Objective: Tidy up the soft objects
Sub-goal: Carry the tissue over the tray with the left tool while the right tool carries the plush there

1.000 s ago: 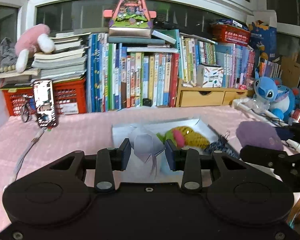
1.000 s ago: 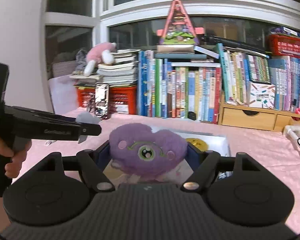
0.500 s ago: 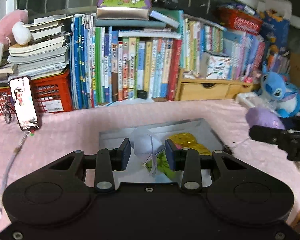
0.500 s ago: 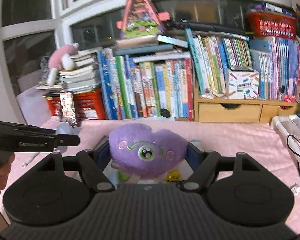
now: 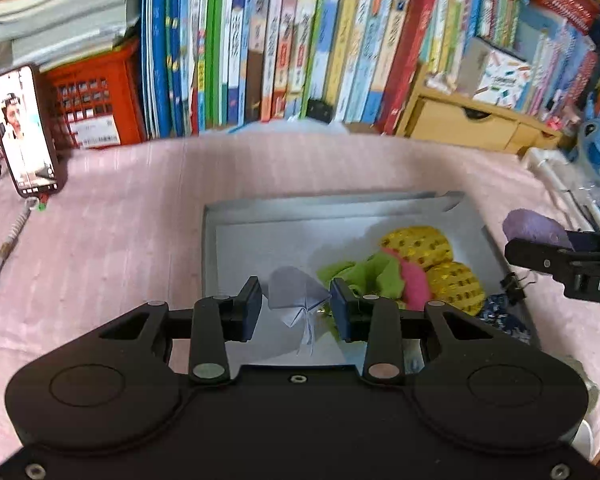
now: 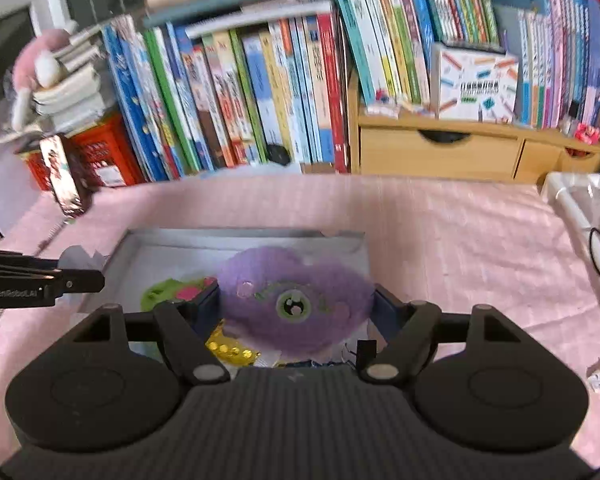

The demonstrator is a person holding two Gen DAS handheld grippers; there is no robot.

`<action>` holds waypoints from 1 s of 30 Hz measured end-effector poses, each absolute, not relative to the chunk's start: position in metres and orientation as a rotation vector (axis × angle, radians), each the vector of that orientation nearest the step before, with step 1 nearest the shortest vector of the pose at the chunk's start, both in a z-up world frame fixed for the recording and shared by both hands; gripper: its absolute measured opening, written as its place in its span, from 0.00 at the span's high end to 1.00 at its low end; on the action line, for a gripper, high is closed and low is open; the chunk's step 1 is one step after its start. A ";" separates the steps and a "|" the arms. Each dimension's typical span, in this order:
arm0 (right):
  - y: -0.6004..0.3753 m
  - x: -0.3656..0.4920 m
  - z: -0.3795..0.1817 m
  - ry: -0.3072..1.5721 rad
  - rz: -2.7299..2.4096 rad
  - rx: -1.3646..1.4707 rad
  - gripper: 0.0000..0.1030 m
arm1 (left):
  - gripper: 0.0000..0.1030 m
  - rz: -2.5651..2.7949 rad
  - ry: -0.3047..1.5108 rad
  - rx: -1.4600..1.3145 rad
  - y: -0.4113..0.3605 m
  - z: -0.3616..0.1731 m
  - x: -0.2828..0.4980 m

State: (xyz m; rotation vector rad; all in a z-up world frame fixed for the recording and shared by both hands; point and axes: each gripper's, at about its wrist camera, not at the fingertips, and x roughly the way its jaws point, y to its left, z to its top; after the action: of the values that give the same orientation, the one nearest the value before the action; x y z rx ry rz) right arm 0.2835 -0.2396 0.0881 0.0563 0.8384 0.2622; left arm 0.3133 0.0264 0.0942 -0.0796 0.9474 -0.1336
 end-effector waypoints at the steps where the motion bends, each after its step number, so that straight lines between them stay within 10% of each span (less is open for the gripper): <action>1: -0.239 0.288 0.084 0.848 0.260 0.064 0.25 | 0.66 -0.130 0.954 -0.077 0.026 0.091 0.315; 30: -0.240 0.327 0.026 1.014 0.254 0.176 0.18 | 0.62 -0.154 1.071 -0.109 0.028 0.049 0.332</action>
State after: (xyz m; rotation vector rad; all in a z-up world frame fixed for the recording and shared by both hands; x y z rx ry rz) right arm 0.3266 -0.2398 0.0259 0.1759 1.0141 0.2539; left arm 0.3322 0.0284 0.0486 -0.1091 1.0711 -0.1545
